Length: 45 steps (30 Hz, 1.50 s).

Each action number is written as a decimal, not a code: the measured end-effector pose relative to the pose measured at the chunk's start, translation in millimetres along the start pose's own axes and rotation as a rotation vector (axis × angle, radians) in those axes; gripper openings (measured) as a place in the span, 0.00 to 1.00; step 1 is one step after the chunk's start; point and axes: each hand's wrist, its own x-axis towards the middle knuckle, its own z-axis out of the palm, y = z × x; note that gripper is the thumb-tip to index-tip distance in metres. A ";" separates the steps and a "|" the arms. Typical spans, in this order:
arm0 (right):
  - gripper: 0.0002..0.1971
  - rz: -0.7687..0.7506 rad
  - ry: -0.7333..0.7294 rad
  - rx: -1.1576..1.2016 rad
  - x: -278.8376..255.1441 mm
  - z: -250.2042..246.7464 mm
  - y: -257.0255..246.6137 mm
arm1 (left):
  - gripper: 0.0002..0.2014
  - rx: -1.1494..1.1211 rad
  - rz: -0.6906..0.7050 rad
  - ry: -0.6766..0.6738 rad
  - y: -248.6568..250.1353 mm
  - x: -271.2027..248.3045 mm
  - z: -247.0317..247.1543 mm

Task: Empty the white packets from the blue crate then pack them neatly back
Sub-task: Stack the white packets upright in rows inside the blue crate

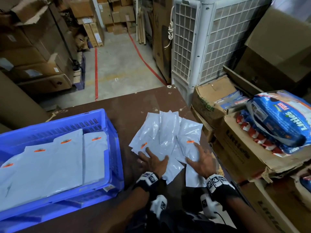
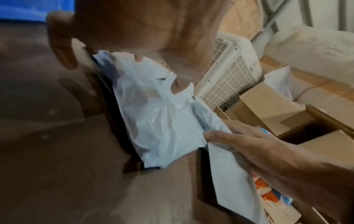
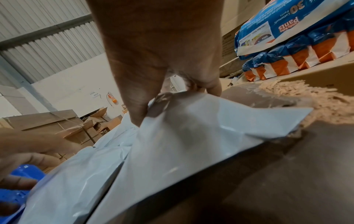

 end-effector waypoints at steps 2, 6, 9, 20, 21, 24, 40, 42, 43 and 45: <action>0.45 -0.008 -0.002 -0.009 1.8 2.9 0.0 | 0.60 -0.005 -0.018 -0.101 1.9 2.9 8.5; 0.45 -0.015 0.005 -0.045 4.1 4.2 0.7 | 0.65 0.119 0.049 -0.149 7.2 3.8 14.5; 0.45 -0.016 0.009 -0.035 3.2 4.6 0.0 | 0.61 0.231 0.086 -0.084 2.0 4.3 16.1; 0.50 0.024 0.003 0.074 -2.5 8.7 -3.6 | 0.56 0.274 0.203 0.050 -31.6 -4.6 15.8; 0.51 0.032 0.011 0.105 -4.0 9.8 -4.6 | 0.55 0.298 0.214 0.067 -33.2 -5.1 16.9; 0.49 0.017 0.034 0.094 -12.2 13.2 -8.3 | 0.55 0.353 0.249 0.061 -35.3 -6.2 14.2; 0.37 -0.114 0.271 0.315 -25.0 -21.5 -21.5 | 0.37 -0.200 0.614 0.152 9.9 -20.1 -34.5; 0.35 -0.134 0.306 0.347 -25.5 -34.2 -32.9 | 0.35 -0.269 0.663 0.181 19.4 -26.6 -52.3; 0.35 -0.150 0.321 0.367 -25.9 -40.9 -40.5 | 0.34 -0.292 0.692 0.193 23.1 -28.1 -63.3; 0.35 -0.155 0.326 0.424 -27.4 -54.9 -59.1 | 0.34 -0.331 0.745 0.211 29.1 -29.5 -89.2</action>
